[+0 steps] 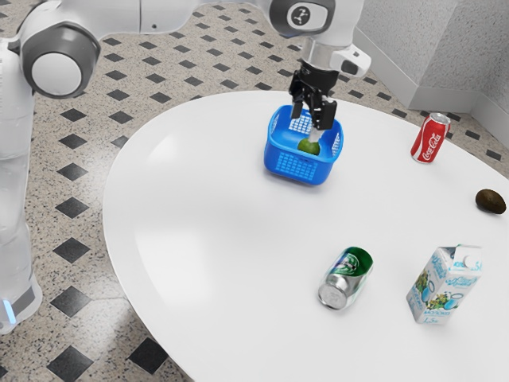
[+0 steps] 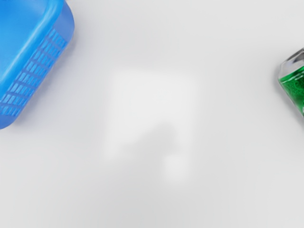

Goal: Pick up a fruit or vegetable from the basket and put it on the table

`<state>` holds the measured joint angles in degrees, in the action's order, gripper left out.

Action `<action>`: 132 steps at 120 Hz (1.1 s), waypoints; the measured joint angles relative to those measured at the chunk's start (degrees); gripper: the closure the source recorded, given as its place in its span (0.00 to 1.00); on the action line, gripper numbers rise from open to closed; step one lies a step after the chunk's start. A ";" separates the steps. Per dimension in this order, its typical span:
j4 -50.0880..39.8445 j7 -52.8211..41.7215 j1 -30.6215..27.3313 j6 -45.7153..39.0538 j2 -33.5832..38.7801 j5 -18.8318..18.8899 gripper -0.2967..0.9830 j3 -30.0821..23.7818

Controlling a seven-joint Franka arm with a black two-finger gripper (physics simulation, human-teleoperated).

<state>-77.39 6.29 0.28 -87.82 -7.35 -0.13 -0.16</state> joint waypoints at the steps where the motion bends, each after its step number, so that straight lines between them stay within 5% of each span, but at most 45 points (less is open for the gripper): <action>1: 0.02 0.04 0.00 0.01 -0.01 0.01 0.23 0.00; 64: 4.90 10.56 0.66 4.91 -0.42 0.61 0.23 -0.68; 89: 13.71 14.53 -0.25 3.73 -13.41 2.41 0.23 13.50; 132: 23.71 15.47 -6.45 -7.89 -29.04 3.48 0.23 13.59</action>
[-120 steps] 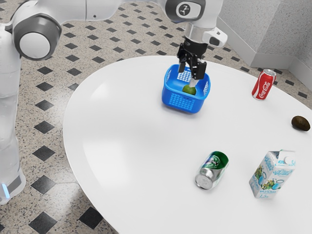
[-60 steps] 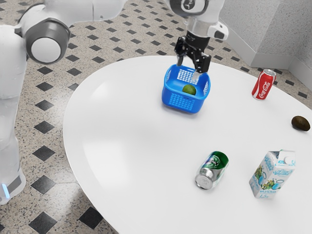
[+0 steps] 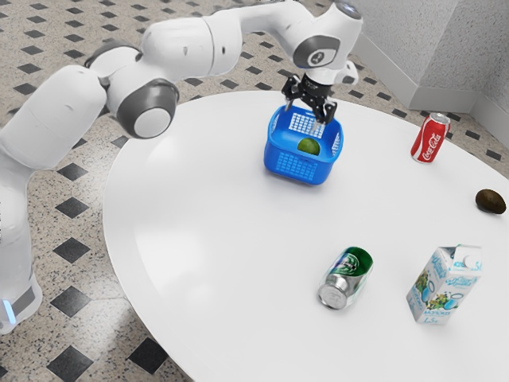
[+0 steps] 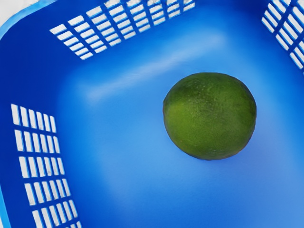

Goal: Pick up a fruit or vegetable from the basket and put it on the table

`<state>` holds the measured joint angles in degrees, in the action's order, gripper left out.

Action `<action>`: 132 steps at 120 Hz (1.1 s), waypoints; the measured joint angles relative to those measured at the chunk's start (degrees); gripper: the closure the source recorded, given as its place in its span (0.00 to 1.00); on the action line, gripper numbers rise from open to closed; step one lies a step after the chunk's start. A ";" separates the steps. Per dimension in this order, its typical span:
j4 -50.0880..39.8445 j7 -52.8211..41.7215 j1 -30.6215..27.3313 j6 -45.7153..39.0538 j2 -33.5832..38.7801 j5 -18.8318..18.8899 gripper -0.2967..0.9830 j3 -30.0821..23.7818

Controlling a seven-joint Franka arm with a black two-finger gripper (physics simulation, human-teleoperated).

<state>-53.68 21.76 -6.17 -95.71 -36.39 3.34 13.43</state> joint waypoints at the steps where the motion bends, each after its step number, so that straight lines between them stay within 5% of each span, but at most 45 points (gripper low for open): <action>1: 0.07 -0.03 -0.07 -0.26 -0.18 -0.18 0.23 -0.02; 38: 3.35 -2.66 -3.85 -7.03 -6.16 -6.66 0.23 -3.47; 132: 3.68 -6.83 -6.19 -11.68 -10.27 -7.47 0.23 -4.93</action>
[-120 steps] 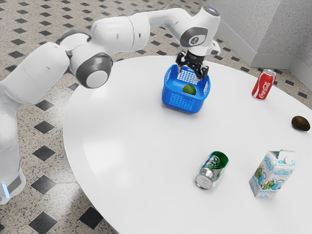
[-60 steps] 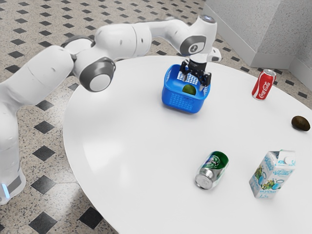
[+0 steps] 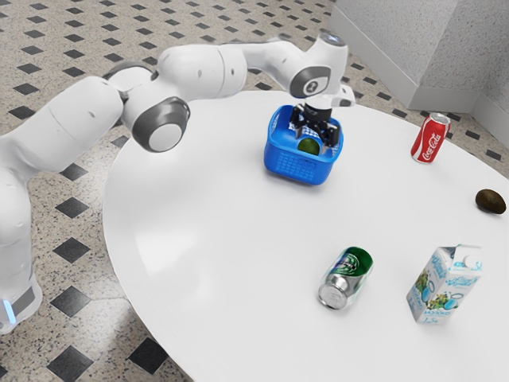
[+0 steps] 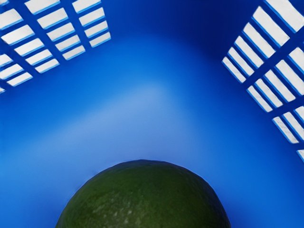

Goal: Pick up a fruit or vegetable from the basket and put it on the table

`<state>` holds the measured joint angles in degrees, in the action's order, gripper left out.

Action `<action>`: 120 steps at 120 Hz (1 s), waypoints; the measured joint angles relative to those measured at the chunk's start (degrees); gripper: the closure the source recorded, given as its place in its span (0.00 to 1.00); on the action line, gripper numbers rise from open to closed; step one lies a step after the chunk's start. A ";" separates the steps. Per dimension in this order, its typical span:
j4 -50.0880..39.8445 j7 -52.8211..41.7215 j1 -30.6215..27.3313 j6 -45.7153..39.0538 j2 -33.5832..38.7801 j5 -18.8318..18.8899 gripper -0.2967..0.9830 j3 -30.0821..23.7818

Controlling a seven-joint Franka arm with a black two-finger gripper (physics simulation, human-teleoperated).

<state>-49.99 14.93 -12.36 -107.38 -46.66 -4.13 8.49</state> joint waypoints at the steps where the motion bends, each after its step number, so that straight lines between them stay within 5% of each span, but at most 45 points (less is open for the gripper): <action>1: 0.01 -0.02 -0.06 -0.02 -0.04 0.00 0.23 -0.03; 96: -0.08 -3.69 -0.44 -4.67 -2.83 0.17 0.23 -1.36; 120: -0.16 -5.18 -0.43 -5.76 -2.86 0.92 0.47 -1.56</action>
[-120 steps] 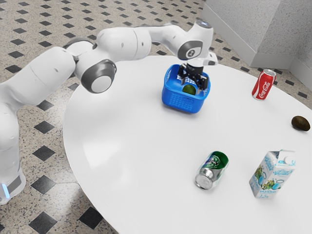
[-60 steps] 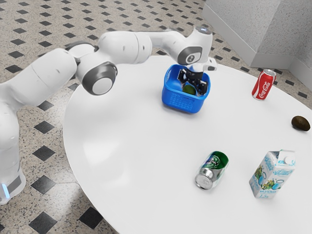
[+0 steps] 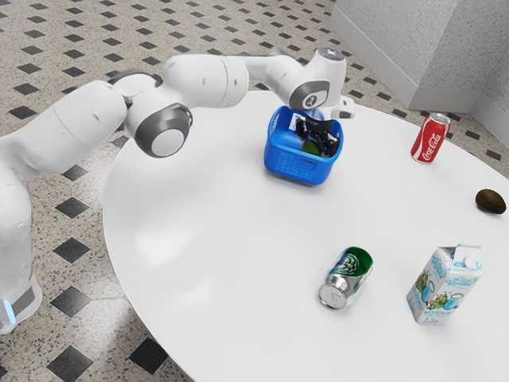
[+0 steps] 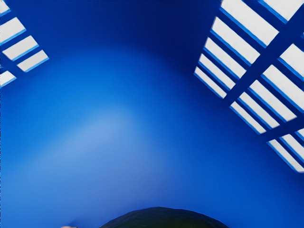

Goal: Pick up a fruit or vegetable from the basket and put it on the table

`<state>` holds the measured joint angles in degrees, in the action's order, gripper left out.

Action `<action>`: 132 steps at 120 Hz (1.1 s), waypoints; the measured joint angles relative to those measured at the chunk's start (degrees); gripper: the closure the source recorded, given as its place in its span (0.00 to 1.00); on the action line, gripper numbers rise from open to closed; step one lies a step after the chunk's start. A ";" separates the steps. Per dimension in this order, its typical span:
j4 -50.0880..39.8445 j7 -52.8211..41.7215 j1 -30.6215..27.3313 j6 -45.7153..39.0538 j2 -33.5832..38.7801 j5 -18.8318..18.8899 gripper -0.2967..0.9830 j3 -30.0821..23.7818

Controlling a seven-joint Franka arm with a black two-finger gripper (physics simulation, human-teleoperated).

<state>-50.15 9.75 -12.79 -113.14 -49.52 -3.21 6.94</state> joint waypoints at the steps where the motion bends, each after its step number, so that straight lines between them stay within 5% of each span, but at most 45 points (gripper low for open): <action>1: 0.00 -0.05 0.00 -0.03 0.00 0.03 0.47 -0.01; 41: 1.67 -0.19 0.05 4.14 1.03 -0.31 0.51 0.22; 88: 5.24 4.70 0.09 28.27 12.91 -0.46 0.52 3.42; 132: 5.22 9.23 6.97 42.91 19.31 -0.69 0.52 -3.93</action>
<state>-44.93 18.99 -5.82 -70.23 -30.20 -3.90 3.01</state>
